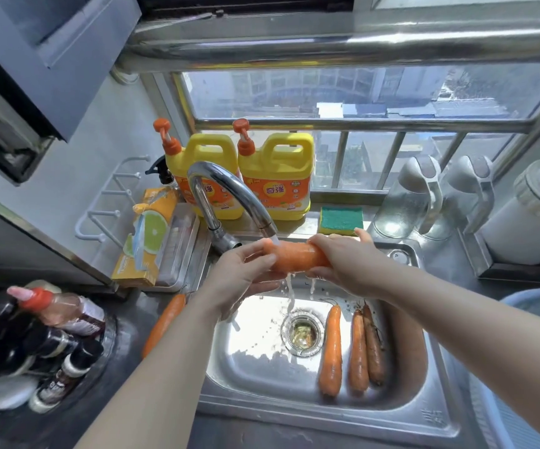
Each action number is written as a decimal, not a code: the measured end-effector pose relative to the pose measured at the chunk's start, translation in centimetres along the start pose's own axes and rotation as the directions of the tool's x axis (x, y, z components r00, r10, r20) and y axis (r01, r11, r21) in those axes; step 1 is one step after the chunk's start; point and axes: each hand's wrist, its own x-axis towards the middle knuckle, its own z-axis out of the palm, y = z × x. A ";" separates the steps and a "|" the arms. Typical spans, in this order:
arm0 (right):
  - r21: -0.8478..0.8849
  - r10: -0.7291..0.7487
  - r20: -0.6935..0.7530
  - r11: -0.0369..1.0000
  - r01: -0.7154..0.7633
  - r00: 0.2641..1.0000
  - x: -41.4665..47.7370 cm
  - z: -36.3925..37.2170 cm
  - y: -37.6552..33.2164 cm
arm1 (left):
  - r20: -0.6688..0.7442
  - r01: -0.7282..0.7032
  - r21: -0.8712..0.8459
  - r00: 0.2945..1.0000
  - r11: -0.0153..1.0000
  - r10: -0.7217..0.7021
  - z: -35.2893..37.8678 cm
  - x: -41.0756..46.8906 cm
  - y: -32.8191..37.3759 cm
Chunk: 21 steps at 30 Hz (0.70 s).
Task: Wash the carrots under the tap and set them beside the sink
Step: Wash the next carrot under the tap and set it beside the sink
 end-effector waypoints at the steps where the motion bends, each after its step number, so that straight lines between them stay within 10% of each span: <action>1: -0.005 0.002 -0.002 1.000 -0.002 1.000 0.0 0.0 -0.1 | -0.026 -0.001 0.001 1.000 1.000 0.001 0.2 0.1 -0.1; 21: 0.006 0.023 -0.013 1.000 -0.023 1.000 0.2 0.0 -0.7 | -0.056 0.032 -0.097 0.998 0.995 -0.038 0.4 0.4 -0.5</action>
